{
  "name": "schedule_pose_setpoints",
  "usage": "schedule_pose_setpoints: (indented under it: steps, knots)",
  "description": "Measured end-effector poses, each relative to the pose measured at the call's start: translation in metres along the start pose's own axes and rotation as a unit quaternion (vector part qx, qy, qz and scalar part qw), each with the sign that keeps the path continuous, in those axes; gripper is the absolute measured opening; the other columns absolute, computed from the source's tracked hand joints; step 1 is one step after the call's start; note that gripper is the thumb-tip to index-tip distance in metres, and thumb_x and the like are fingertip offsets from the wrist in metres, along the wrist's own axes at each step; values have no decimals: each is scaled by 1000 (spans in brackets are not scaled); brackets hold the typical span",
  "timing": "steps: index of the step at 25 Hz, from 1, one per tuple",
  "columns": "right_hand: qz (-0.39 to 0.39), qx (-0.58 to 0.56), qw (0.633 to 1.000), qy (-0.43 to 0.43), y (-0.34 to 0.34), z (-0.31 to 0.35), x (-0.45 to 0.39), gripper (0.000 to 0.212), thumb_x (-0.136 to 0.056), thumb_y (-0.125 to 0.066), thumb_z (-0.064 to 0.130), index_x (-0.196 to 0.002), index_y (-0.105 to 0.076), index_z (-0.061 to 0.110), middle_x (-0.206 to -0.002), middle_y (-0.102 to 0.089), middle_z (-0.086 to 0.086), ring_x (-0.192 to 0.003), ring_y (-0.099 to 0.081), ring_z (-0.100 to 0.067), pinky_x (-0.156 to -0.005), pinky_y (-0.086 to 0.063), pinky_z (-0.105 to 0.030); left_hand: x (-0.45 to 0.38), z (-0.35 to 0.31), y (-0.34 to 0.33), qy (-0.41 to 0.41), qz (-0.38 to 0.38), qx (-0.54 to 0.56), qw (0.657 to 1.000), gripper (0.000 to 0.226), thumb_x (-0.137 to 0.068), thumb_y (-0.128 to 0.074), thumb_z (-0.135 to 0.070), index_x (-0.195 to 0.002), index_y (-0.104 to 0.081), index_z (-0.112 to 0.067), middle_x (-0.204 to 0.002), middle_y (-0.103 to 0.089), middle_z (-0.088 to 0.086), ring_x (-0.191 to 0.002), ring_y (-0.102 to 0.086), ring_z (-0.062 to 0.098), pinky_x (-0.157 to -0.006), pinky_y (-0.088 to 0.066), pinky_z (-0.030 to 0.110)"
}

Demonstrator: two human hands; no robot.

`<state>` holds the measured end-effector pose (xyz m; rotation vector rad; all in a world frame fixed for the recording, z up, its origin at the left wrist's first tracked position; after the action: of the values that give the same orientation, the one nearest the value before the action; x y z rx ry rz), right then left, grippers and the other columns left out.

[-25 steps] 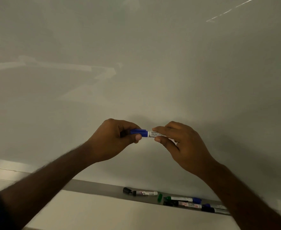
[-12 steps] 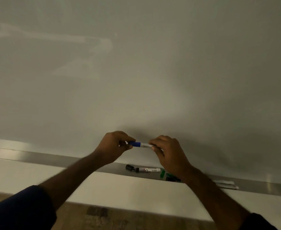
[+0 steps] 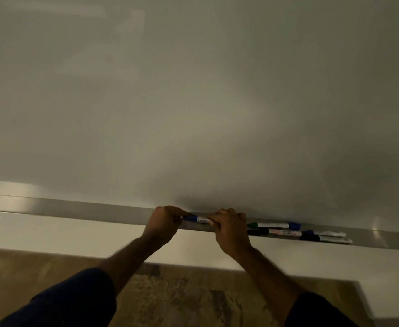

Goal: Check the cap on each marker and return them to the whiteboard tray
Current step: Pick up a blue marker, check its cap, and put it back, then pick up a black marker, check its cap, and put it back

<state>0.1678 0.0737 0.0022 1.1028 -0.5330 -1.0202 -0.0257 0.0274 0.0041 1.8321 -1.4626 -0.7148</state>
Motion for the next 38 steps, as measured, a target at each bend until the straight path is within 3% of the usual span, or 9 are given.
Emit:
schedule_pose_setpoints:
  steps: [5, 14, 19, 24, 29, 33, 38]
  knots:
    - [27, 9, 999, -43, -28, 3, 7, 21, -92, -57, 22, -110, -66, 28, -111, -68, 4, -109, -53, -21, -93, -32, -38, 1, 23, -19, 10, 31, -21, 999, 27, -84, -63, -6, -97, -74, -27, -95, -75, 2, -79, -64, 17, -73, -54, 29]
    - [27, 21, 999, -39, -37, -2, 13, 27, -89, -58, 17, -112, -66, 29, -114, -64, 4, -111, -48, -25, -90, -31, -38, -2, 32, -24, -60, 62, -50, 995, 26, -87, -58, -4, -101, -72, -21, -104, -73, 0, -91, -65, 16, -81, -46, 22]
    - [25, 12, 999, -24, -36, -5, 14, 24, -91, -55, 23, -112, -65, 27, -111, -64, 3, -109, -48, -24, -88, -32, -38, -1, 31, -22, -96, 56, -54, 992, 24, -88, -57, -5, -102, -71, -19, -102, -71, 1, -90, -63, 15, -79, -47, 22]
    - [10, 43, 999, -24, -24, -14, 4, 29, -88, -53, 10, -113, -65, 21, -100, -68, -5, -94, -56, -28, -79, -46, -39, -8, 21, -16, -92, -25, -66, 993, 23, -91, -56, -19, -111, -67, -21, -95, -70, 1, -82, -63, 19, -67, -44, 24]
    - [77, 64, 993, -64, -14, -26, -6, 38, -85, -55, 3, -116, -63, 22, -103, -70, -8, -95, -62, -28, -84, -54, -40, -22, 5, -20, -90, 54, -176, 979, 22, -94, -48, -31, -108, -64, -27, -96, -72, 6, -83, -66, 27, -68, -51, 33]
    - [103, 84, 984, -117, -9, -35, -9, 15, -88, -56, 11, -93, -68, 18, -91, -72, -7, -84, -67, -27, -76, -54, -35, -28, 6, -24, -74, 92, -213, 970, 22, -95, -46, -34, -100, -66, -28, -93, -72, 1, -79, -64, 21, -62, -42, 28]
    - [121, 88, 981, -121, -5, -40, -9, 17, -90, -52, 14, -81, -66, 15, -81, -69, -6, -75, -64, -25, -67, -48, -32, -36, 7, -24, -26, 108, -191, 975, 21, -90, -52, -34, -101, -69, -28, -96, -71, 1, -81, -62, 20, -69, -50, 32]
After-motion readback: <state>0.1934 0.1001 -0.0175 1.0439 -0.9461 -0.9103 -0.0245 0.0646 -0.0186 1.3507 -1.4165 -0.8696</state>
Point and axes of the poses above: each hand's wrist, its own x-axis away from the middle knuckle, its own y-axis out of the back of the hand, z = x × y, the point moved 1 cm from there along -x, towards the middle knuckle
